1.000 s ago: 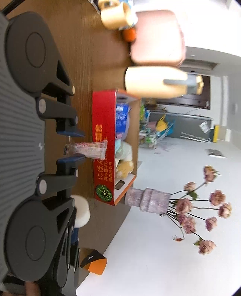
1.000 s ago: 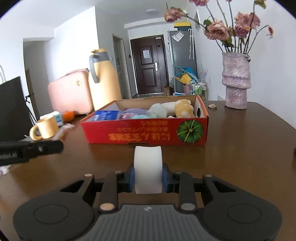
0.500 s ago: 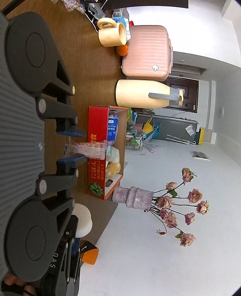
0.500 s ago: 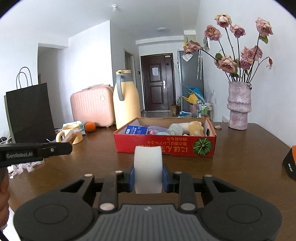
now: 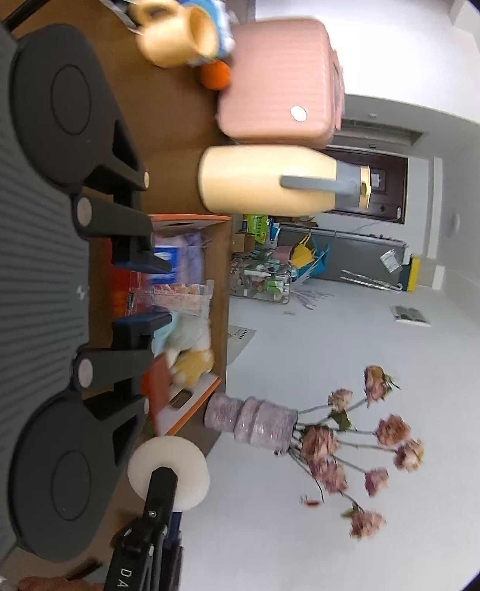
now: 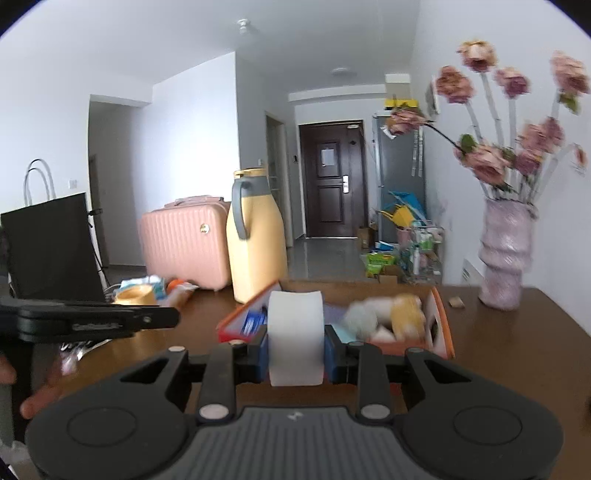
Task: Organize soft objects
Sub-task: 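Carry the packet and foam cylinder into the box and open both grippers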
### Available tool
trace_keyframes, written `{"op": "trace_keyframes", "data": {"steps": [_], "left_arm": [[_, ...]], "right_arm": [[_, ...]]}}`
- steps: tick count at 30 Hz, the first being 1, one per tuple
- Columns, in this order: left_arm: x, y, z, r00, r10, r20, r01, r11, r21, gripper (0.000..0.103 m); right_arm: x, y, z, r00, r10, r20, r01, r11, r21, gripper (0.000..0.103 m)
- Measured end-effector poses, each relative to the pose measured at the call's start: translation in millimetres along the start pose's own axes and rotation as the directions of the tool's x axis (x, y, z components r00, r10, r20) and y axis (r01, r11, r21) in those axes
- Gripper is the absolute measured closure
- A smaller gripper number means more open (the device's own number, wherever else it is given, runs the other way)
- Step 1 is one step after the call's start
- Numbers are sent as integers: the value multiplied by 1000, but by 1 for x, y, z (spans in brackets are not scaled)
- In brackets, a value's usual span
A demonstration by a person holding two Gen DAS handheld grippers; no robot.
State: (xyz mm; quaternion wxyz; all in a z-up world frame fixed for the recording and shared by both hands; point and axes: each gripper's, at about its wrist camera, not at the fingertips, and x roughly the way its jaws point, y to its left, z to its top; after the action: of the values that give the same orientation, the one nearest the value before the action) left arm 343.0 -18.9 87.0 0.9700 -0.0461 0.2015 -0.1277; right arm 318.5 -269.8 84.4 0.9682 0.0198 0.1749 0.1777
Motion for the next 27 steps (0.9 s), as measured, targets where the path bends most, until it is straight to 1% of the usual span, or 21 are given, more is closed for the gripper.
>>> {"op": "trace_keyframes", "data": {"steps": [2,4,7,8,9,10,12,14,15,16,18,19,20,21,22,23,24,27], "left_arm": [[37,5,25,1000,12,-21,-12,1000,14,81],[81,13,48,998,13,-67,-12,1000,21,81],[150,27,74,987,27,-155,-26,1000,11,81],[174,34,80,981,32,-192,-33,999,2,81],[191,39,83,976,34,-217,-34,999,4,81],[207,45,84,972,54,-229,-55,999,3,81],[234,49,83,964,111,-243,-100,993,54,81],[255,53,79,953,109,-283,-95,993,63,80],[264,55,77,948,109,-300,-95,994,61,80],[273,55,75,942,115,-316,-98,993,69,80],[290,54,71,929,117,-352,-87,991,99,75],[295,53,69,922,117,-369,-83,991,108,64],[299,52,66,917,119,-380,-83,990,111,50],[301,52,63,916,124,-381,-88,990,112,47],[299,52,60,919,124,-375,-86,990,115,47],[298,53,58,921,125,-369,-86,989,119,47],[296,53,57,921,124,-368,-85,989,121,47],[291,57,62,925,108,-364,-79,993,92,47]], "right_arm": [[39,-9,24,999,3,-38,-4,1000,-16,75],[85,-19,47,997,13,-82,-14,1000,-9,75],[161,-36,75,987,1,-161,3,1000,27,75],[188,-43,81,982,-6,-190,13,999,38,75],[207,-47,83,979,-19,-204,29,998,47,75],[227,-52,84,975,-40,-217,53,997,54,75],[267,-61,80,961,-87,-261,102,994,46,75],[295,-69,72,946,-123,-300,142,989,44,75],[310,-73,68,936,-125,-328,150,987,53,75],[322,-76,65,930,-124,-346,153,987,58,75],[340,-75,60,919,-142,-368,166,986,33,74],[347,-74,58,914,-157,-375,176,984,18,75],[351,-74,57,911,-165,-378,183,983,12,70],[354,-73,55,906,-171,-387,187,982,6,58],[356,-70,55,904,-168,-393,181,983,-3,53],[355,-69,55,909,-158,-385,166,986,-11,46],[353,-68,55,914,-154,-376,160,987,-14,44],[344,-71,61,920,-149,-362,158,987,-4,44]]}}
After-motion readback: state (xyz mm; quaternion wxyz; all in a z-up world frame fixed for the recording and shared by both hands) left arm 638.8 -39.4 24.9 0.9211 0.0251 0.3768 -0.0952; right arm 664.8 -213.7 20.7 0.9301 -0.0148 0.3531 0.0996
